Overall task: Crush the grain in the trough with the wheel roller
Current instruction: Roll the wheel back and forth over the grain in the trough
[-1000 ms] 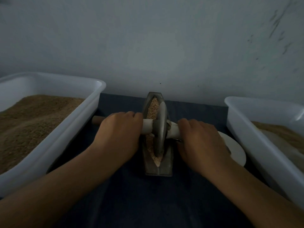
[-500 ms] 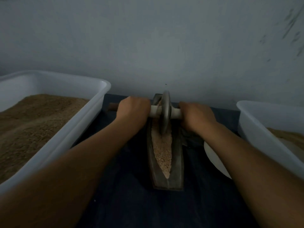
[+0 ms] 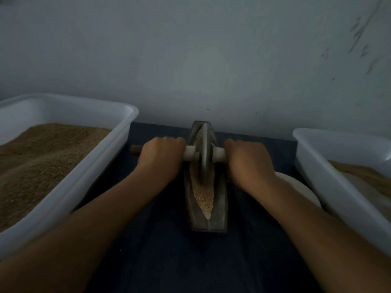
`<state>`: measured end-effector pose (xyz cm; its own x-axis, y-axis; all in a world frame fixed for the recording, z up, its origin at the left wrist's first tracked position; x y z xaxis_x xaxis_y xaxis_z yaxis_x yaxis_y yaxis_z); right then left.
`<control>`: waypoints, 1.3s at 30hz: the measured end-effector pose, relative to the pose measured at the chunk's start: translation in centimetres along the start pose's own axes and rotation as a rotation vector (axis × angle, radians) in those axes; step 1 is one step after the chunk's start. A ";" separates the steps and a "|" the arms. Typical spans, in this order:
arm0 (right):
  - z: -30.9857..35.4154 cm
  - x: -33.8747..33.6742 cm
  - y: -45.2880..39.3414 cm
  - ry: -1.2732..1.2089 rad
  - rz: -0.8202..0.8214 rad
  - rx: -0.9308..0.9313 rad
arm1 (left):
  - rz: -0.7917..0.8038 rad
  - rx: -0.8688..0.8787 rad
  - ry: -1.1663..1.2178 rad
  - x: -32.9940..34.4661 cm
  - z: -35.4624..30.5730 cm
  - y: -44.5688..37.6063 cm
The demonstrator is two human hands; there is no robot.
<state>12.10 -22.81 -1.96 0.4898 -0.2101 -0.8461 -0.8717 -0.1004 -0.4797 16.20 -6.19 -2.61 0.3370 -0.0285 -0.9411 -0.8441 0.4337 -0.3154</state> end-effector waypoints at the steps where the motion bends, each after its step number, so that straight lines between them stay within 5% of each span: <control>1: 0.2 -0.6 1.2 -0.014 -0.021 -0.005 | -0.010 0.015 0.002 -0.3 -0.3 1.0; 10: 0.4 -3.6 7.0 -0.103 -0.052 -0.012 | -0.198 0.104 -0.041 -4.0 -2.8 6.6; 26: -0.6 1.4 -3.0 -0.033 -0.014 0.005 | -0.087 0.043 -0.044 0.5 0.2 -2.7; 31: -1.5 3.2 -5.9 -0.110 0.160 0.013 | -0.079 0.047 -0.061 0.7 0.4 -4.4; 39: -0.5 1.4 -1.3 -0.078 -0.014 -0.026 | -0.078 0.068 -0.115 0.3 -0.2 -1.6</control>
<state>13.89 -23.45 -2.40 0.5006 -0.1320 -0.8555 -0.8645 -0.1285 -0.4860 17.60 -7.10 -2.42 0.4491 0.0376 -0.8927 -0.7849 0.4940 -0.3741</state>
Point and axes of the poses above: each hand's wrist, its own y-axis away from the middle knuckle, its own x-axis out of the palm, z = x × y, the point moved 7 cm from there along -y, towards the middle knuckle, and after that the axes turned 5 degrees about x, right-handed, at the moved point
